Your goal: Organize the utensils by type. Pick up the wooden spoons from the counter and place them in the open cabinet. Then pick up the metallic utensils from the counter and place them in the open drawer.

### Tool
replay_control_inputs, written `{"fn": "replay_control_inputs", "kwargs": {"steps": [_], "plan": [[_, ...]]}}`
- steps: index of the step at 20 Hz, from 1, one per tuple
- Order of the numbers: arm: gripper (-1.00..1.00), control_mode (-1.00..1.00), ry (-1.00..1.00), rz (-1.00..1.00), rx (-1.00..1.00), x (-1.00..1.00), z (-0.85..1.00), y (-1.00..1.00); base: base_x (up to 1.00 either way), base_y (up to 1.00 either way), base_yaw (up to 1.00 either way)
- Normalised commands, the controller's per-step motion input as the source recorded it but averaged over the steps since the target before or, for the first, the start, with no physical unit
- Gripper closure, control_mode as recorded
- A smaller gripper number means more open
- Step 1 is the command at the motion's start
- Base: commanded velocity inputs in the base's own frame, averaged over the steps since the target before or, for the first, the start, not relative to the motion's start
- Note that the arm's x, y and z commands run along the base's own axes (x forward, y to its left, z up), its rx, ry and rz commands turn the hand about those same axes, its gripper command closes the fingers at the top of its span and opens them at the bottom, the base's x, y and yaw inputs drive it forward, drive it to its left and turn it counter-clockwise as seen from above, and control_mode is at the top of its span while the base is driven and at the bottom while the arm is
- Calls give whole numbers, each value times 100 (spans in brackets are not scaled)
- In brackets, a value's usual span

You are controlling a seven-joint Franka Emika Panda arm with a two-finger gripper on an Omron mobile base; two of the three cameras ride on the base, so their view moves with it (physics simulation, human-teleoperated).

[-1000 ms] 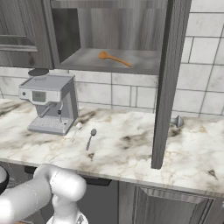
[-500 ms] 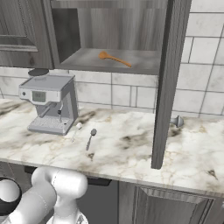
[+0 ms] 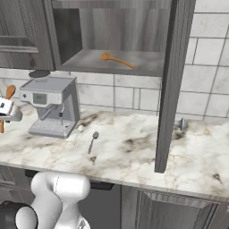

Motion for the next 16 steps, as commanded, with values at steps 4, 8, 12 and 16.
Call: {"fn": "replay_control_inputs", "kwargs": {"steps": [4,8,12,16], "plan": [[100,-100,0,0,4,3,8,-89,0,0,0],[100,-100,0,0,5,13,27,-93,0,0,0],[100,-100,0,0,6,0,40,-79,0,0,0],[100,-100,0,0,1,0,41,-66,0,0,0]]}}
